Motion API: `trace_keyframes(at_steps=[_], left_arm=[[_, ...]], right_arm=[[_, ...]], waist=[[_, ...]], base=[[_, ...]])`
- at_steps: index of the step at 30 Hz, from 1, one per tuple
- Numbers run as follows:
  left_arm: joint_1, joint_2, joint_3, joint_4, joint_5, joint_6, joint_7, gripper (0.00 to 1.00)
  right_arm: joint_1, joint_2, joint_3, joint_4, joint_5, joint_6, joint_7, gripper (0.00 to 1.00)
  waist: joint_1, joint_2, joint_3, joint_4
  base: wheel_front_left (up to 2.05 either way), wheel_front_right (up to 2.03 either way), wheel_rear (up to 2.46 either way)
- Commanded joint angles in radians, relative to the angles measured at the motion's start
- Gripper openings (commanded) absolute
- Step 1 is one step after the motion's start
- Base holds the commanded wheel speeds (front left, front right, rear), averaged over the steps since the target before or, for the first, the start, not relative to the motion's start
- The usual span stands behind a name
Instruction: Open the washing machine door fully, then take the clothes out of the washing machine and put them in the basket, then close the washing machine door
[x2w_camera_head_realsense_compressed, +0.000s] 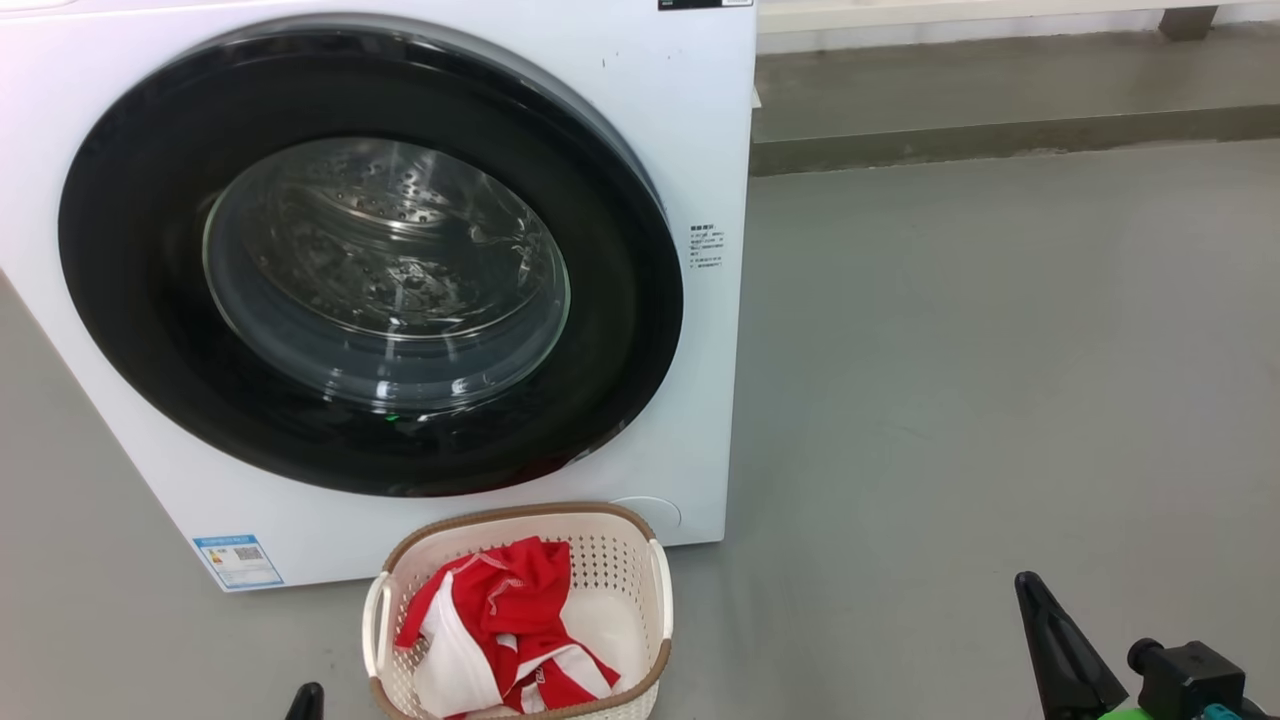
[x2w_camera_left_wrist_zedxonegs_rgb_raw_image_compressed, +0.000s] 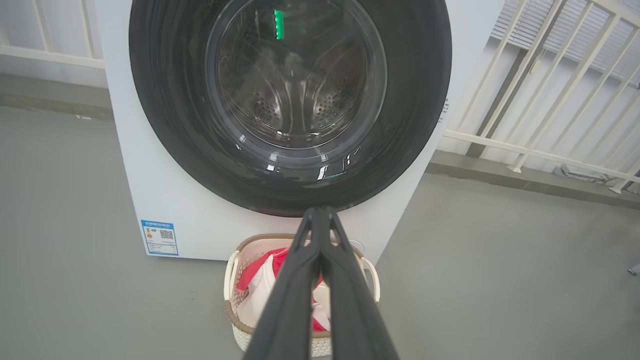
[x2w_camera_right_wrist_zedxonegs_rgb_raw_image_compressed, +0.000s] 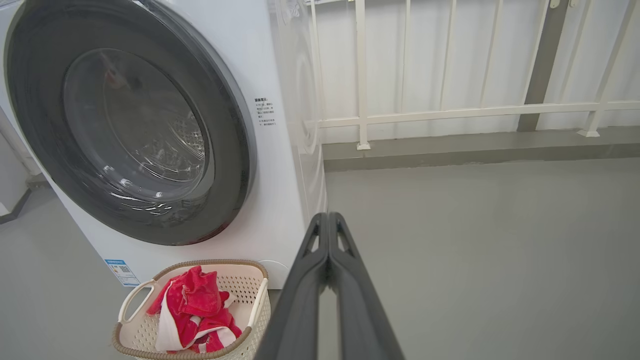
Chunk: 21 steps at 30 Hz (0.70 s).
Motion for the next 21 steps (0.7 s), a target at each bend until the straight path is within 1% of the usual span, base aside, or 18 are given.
trace_keyframes(at_steps=[1, 4, 8, 21], left_arm=[[-0.021, 0.011, 0.008, -0.019, -0.027, 0.000, 0.004, 0.00], [-0.027, 0.009, 0.010, -0.019, -0.057, 0.000, 0.013, 0.00], [-0.035, 0.007, 0.013, -0.017, -0.097, -0.001, 0.025, 0.00], [-0.065, 0.000, 0.021, -0.008, -0.227, -0.001, 0.062, 0.00]], right_arm=[[-0.035, -0.010, -0.005, -0.024, 0.035, 0.000, 0.008, 0.00], [-0.038, -0.010, -0.007, -0.025, 0.068, 0.000, 0.017, 0.00], [-0.044, -0.009, -0.009, -0.025, 0.112, 0.000, 0.028, 0.00], [-0.065, -0.007, -0.016, -0.023, 0.253, 0.000, 0.065, 0.00]], waist=[[0.0008, -0.0001, 0.002, 0.000], [0.0022, -0.0001, 0.003, -0.001], [0.0002, -0.0001, 0.009, -0.002], [0.0000, -0.0001, 0.022, -0.004]], base=[[0.00, 0.00, 0.00], [0.00, 0.00, 0.00], [0.00, 0.00, 0.00], [0.00, 0.00, 0.00]])
